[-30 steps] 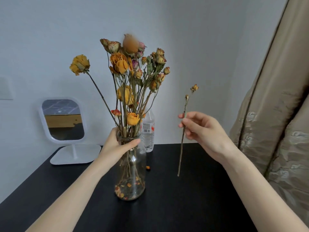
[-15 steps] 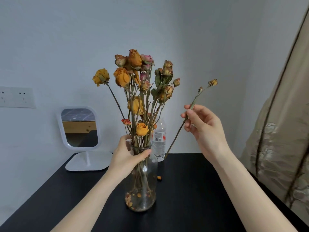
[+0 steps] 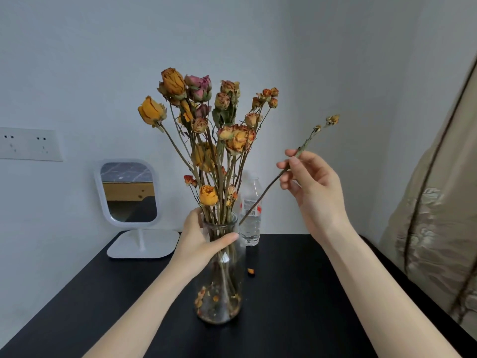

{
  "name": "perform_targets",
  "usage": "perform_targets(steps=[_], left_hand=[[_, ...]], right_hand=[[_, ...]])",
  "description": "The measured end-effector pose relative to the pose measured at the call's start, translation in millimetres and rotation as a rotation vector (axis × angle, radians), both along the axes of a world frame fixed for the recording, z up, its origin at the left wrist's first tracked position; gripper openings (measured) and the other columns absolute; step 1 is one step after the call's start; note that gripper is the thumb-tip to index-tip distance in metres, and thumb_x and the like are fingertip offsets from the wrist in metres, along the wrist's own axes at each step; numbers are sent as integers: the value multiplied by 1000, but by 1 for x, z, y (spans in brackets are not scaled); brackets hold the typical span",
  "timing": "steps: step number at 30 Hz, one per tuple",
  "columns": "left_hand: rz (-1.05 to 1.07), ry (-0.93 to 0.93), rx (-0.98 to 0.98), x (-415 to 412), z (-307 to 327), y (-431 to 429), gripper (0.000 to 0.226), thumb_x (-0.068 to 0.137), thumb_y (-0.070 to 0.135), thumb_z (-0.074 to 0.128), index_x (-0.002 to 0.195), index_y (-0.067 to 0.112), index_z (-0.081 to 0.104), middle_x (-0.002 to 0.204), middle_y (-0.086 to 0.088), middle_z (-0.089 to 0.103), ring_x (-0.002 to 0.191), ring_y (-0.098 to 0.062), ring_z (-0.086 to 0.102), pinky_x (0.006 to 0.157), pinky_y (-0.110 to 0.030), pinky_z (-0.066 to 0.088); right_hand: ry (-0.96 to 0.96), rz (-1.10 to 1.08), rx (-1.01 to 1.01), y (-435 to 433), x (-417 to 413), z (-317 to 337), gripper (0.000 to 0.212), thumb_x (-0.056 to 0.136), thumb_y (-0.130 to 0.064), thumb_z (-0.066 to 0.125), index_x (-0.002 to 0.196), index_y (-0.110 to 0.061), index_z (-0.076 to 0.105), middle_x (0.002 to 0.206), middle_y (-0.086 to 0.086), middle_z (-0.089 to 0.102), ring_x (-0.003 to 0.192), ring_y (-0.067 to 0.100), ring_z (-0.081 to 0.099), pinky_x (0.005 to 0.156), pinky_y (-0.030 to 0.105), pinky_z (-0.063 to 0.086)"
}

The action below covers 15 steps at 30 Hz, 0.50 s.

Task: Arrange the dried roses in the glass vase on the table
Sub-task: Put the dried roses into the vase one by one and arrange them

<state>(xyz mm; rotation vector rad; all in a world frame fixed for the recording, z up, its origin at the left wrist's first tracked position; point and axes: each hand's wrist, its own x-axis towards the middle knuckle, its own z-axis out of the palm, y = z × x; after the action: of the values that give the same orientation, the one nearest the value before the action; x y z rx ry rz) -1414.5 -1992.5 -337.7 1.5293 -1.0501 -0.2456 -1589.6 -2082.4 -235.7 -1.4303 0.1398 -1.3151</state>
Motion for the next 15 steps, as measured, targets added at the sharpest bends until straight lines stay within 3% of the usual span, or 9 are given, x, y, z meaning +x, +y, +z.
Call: perform_targets(steps=[4,8,15], left_hand=[[57,-17,-15,-1,0,-1,89,45,59,77,120,33,37,110,23,54,102,-1,54,82,-16,40],[53,-42,3,3,-1,1,85,58,46,79,130,25,39,117,17,55,111,-6,52,97,-28,41],[-3,-25,13,9,-2,2,61,70,24,78,118,34,42,106,28,55,104,3,54,90,-18,38]], right_hand=[[-1,-25,-18,1,6,3,16,96,-6,47,99,-11,62,79,2,65,60,8,57,60,18,50],[5,-43,-33,1,7,3,17,96,-5,46,98,-13,62,79,1,64,59,9,56,60,18,49],[0,-8,-73,8,10,4,17,96,-4,45,97,-11,61,80,3,63,61,9,55,61,18,49]])
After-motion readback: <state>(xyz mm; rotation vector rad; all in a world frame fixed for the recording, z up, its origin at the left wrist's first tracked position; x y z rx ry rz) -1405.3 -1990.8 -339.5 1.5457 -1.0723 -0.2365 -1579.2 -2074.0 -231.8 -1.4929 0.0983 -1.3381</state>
